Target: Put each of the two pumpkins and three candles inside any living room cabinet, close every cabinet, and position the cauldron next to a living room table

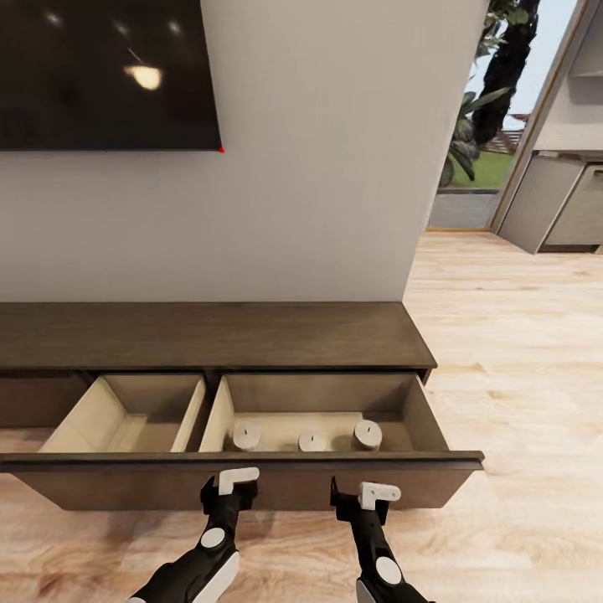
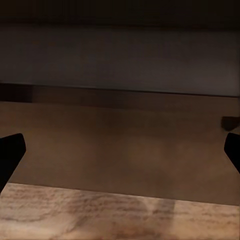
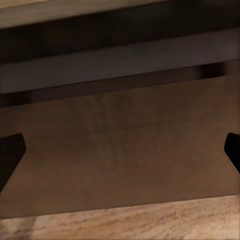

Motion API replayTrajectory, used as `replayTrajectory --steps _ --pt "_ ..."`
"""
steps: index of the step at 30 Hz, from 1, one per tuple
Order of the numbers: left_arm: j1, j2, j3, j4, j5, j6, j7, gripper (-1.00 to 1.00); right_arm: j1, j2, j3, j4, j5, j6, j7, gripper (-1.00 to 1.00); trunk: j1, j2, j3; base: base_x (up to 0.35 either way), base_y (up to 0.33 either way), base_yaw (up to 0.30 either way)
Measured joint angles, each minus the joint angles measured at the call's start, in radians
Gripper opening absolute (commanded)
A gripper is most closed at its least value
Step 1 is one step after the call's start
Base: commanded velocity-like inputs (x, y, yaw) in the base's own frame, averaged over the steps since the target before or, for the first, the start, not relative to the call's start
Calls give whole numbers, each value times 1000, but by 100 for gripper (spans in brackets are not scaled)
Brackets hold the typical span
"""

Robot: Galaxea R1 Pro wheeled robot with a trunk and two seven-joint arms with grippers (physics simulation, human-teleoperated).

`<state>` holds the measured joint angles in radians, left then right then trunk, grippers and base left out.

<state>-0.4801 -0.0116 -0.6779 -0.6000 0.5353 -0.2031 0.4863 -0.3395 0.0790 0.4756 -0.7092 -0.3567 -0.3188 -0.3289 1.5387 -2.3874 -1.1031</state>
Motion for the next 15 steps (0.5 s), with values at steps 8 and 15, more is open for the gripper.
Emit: replayTrajectory --steps 8,15 --pt "0 0 0 0 2 0 0 100 0 0 0 0 0 0 0 100 0 0 0 86 0 0" --pt "0 0 0 0 2 0 0 100 0 0 0 0 0 0 0 100 0 0 0 192 0 0"
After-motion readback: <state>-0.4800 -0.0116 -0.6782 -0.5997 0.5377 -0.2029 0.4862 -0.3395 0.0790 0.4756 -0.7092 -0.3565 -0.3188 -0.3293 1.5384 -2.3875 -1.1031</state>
